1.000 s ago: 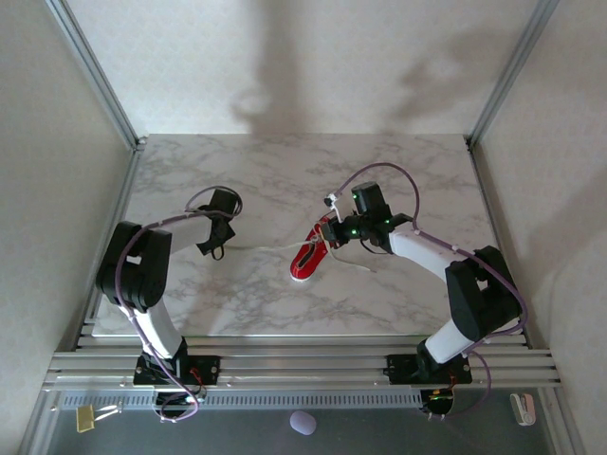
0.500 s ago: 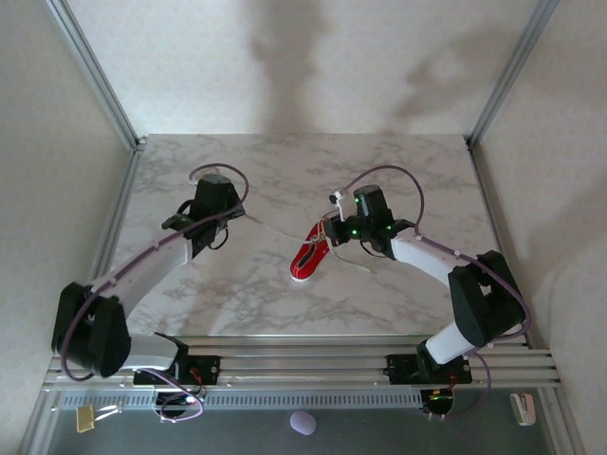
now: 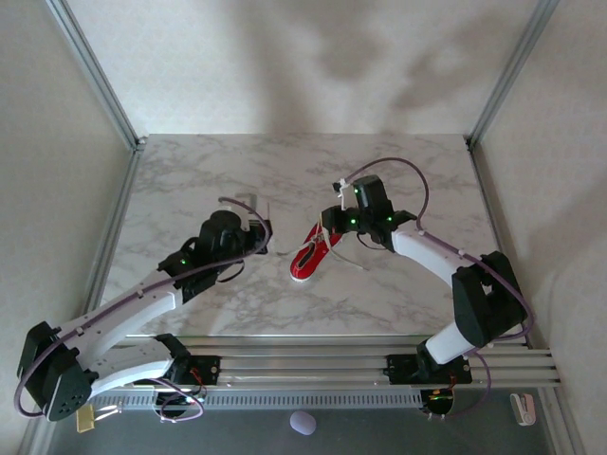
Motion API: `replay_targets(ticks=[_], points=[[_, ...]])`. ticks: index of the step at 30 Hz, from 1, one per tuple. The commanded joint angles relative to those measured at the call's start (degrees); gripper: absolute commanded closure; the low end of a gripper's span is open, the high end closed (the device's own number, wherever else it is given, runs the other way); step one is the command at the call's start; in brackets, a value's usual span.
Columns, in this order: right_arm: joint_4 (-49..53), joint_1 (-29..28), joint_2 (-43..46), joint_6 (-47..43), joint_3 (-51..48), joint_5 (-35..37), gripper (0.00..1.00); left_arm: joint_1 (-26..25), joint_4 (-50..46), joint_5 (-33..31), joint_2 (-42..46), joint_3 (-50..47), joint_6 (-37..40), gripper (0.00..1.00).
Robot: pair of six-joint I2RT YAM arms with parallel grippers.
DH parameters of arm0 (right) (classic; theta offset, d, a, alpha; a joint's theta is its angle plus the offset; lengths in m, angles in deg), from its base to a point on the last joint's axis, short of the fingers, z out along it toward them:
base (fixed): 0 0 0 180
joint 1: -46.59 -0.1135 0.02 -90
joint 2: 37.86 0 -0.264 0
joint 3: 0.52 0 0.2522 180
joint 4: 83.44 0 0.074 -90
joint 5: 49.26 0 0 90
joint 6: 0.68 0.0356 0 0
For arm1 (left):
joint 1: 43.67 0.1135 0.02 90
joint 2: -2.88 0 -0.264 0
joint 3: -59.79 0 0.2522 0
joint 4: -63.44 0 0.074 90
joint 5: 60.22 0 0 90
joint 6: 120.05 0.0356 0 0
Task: Tie the shoes
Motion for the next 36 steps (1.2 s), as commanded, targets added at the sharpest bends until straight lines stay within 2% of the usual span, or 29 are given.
replay_targets(ticks=[1, 9, 14, 16, 19, 25, 26, 27, 28, 30, 32, 36], points=[[7.3, -0.2, -1.55, 3.78, 4.37, -2.72, 1.0, -3.79, 8.31, 1.77, -0.62, -2.9, 8.39, 1.0], [15.67, 1.7, -5.56, 5.73, 9.64, -6.0, 1.0, -8.42, 21.62, 1.73, -4.45, -6.31, 22.29, 1.0], [16.43, 3.87, -8.4, 7.04, 10.72, -10.71, 1.0, -10.6, 26.37, 8.36, -6.05, -7.03, 34.44, 1.0], [15.86, 4.65, -9.03, 7.48, 10.83, -12.27, 1.0, -11.95, 26.65, 9.22, -7.56, -7.1, 37.56, 1.0], [14.96, 5.71, -9.6, 8.26, 10.66, -14.46, 1.0, -13.99, 23.91, 9.6, -11.34, -5.13, 40.03, 1.0], [14.86, 6.16, -10.06, 7.78, 10.51, -15.52, 1.0, -17.92, 22.33, 5.39, -19.77, -0.05, 40.95, 1.0], [14.71, 6.22, -10.06, 7.74, 10.28, -15.52, 1.0, -17.98, 21.76, 5.29, -21.02, 1.07, 40.39, 0.87], [14.71, 6.22, -9.99, 7.74, 10.15, -15.42, 1.0, -17.99, 21.41, 5.27, -21.94, 2.2, 39.79, 0.67], [14.69, 6.17, -9.97, 7.62, 9.94, -15.35, 1.0, -17.94, 21.4, 5.48, -22.28, 2.92, 39.3, 0.5], [14.35, 6.22, -9.64, 7.14, 9.55, -15.34, 1.0, -17.75, 21.88, 5.85, -21.03, 2.37, 38.14, 0.3], [14.42, 6.22, -9.11, 5.92, 8.99, -14.93, 1.0, -16.84, 23.84, 6.83, -18.09, 0.26, 36.83, 0.24], [14.25, 6.18, -7.2, 1.2, 7.39, -13.42, 1.0, -11.21, 30.89, 9.44, -10.33, -7.18, 30.86, 0.23]])
